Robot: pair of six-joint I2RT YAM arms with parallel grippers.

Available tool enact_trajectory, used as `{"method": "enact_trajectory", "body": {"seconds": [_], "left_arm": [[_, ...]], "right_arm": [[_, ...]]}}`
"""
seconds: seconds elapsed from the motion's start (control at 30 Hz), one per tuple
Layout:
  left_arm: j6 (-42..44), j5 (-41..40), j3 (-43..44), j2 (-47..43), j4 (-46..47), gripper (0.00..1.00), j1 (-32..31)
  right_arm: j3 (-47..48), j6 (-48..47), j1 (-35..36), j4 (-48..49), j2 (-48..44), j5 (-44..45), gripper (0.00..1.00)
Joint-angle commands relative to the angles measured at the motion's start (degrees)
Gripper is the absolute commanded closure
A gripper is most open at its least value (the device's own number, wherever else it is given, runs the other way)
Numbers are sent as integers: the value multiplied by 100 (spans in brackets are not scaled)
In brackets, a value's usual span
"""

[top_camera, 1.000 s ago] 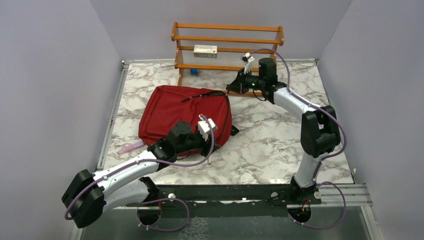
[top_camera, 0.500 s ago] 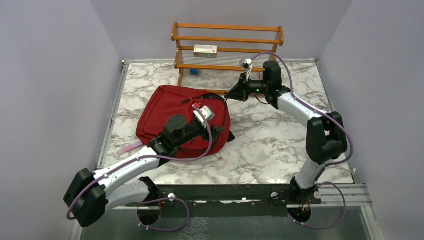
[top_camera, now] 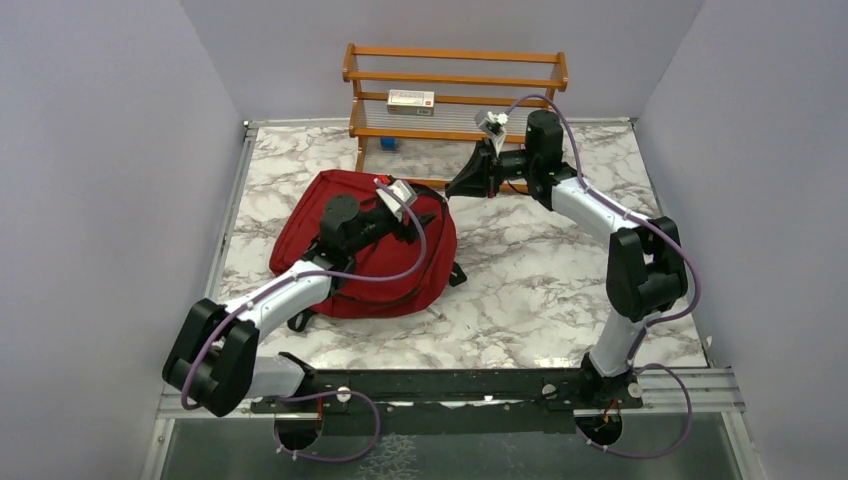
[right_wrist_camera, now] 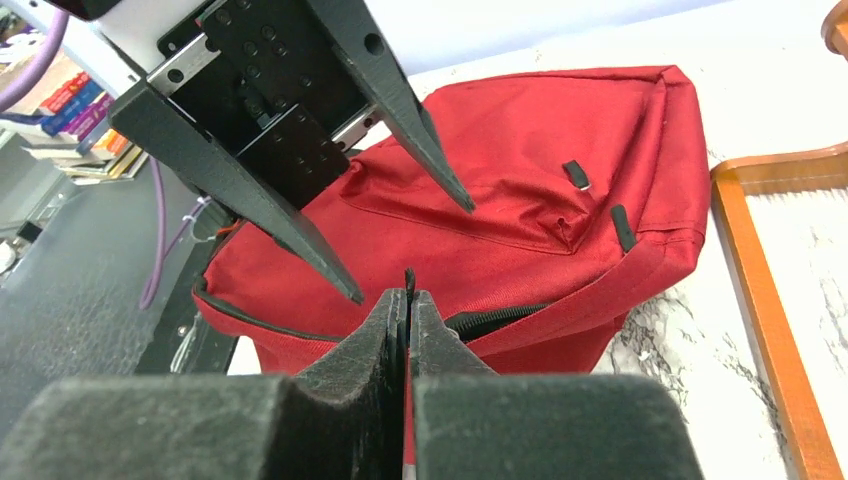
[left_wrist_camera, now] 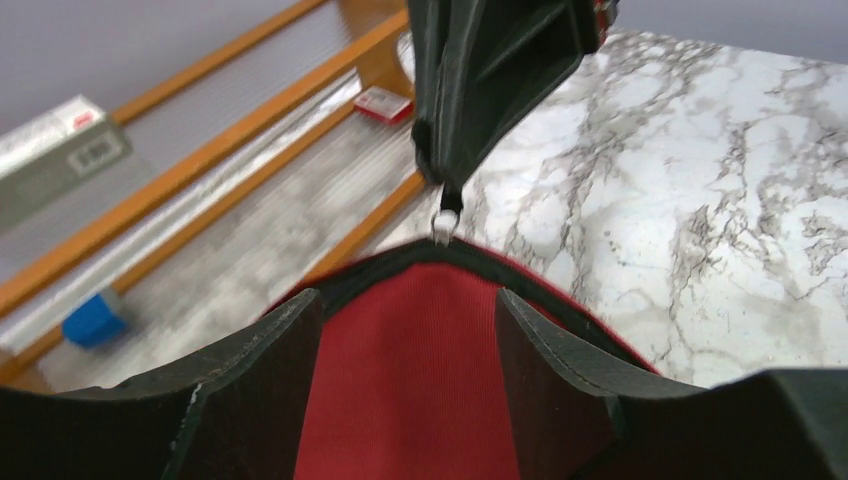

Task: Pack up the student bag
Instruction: Unzip the student bag at the center of the board.

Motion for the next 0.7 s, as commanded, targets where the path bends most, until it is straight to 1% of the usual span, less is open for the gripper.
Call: {"method": "enact_trajectory", "body": {"seconds": [0.0,0.07,0.2,0.27,0.43,0.6,0.67], "left_arm": [[426,1216,628,479,478,36,49],[508,1370,793,680,479,36,53],[740,1365,1052,1066,476,36,61],[820,1528,1172,1252,474,37,70],[899,1830,1350,1617,469,41,80],[821,1888,1520,1846,470,54,104],[742,2019,1603,1909,470,62,106]], "right_arm": [[265,107,-44,369,6,-522,92],[246,111,-44,366,-16,-500,92],[164,107,-44,358,-79,-450,92],[139,107,-41,357,-83,-425,91],[129,114,-38,310,-121,-424,91],[164,-37,-44,64,-130,-424,90],[158,-103,-44,-15,-127,-397,90]]}}
